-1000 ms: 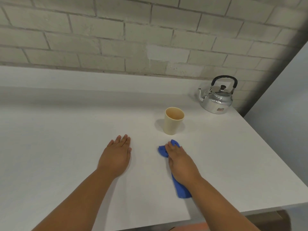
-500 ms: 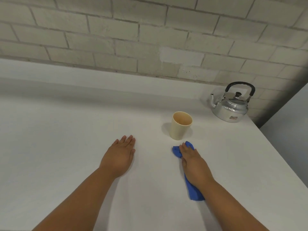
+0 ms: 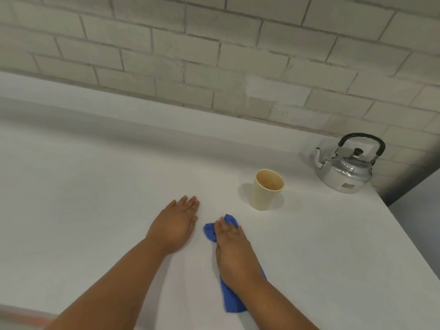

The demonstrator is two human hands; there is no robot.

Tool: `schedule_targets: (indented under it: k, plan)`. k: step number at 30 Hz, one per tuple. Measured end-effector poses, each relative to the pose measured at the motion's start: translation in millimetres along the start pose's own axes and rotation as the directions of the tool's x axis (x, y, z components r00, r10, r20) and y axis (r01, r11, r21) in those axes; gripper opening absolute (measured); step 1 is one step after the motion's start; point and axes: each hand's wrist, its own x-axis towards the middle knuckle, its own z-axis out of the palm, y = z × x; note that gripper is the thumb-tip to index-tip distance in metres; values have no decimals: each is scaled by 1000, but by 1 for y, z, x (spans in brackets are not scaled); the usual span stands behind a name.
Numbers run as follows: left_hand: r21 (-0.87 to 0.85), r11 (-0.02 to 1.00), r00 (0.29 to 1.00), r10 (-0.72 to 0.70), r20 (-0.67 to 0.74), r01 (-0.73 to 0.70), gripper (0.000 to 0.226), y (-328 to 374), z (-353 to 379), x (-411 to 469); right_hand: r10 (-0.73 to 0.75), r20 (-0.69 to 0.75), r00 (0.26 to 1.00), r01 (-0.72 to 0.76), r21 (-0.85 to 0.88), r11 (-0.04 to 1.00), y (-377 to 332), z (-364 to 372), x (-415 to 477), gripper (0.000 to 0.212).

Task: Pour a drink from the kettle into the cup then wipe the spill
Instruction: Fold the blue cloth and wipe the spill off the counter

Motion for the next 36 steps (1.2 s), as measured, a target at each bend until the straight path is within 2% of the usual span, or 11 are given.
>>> schedule_targets:
  k: [3, 8, 12, 15, 18, 21, 24, 28, 33, 34, 36]
  plan:
    - [4, 1000, 1000, 0, 13, 0, 50, 0, 0, -1, -104, 35, 994, 105, -7, 994, 1, 0, -13, 50]
    - [9, 1000, 1000, 9, 4, -9, 50, 0, 0, 1, -84, 25, 996, 81, 97, 992, 13, -51, 7, 45]
    - [-2, 1000, 1000, 5, -6, -5, 50, -2, 3, -1, -163, 226, 960, 191, -111, 975, 9, -64, 32, 46]
    - [7, 1000, 1000, 4, -14, -4, 50, -2, 3, 0, -143, 365, 920, 237, -227, 945, 8, -64, 42, 51]
    - [-7, 1000, 1000, -8, -16, 8, 50, 0, 3, 0, -152, 391, 908, 290, -324, 901, 3, -66, 47, 33]
    - [-60, 997, 998, -46, -38, 43, 49, 2, -1, -3, -198, 362, 911, 311, -285, 907, 3, -69, 46, 22]
    - [-211, 973, 994, -100, -37, 90, 46, 9, -6, -10, -241, 322, 916, 301, -150, 942, 6, -84, 43, 13]
    - [-603, 791, 991, -135, -6, 104, 45, 26, -17, -30, -209, 310, 927, 201, 60, 978, 0, -119, 42, 1]
    - [-933, 335, 991, -79, 111, 131, 45, 52, -32, -50, -271, 137, 953, 251, 148, 957, -26, -155, 57, 9]
    - [-948, 288, 988, -113, 107, 135, 45, 55, -33, -51, -279, 98, 955, 262, 154, 953, -33, -161, 62, 11]
    - [-940, 313, 965, -258, 51, 133, 35, 56, -39, -51, -283, 39, 958, 272, 181, 945, -46, -169, 73, 11]
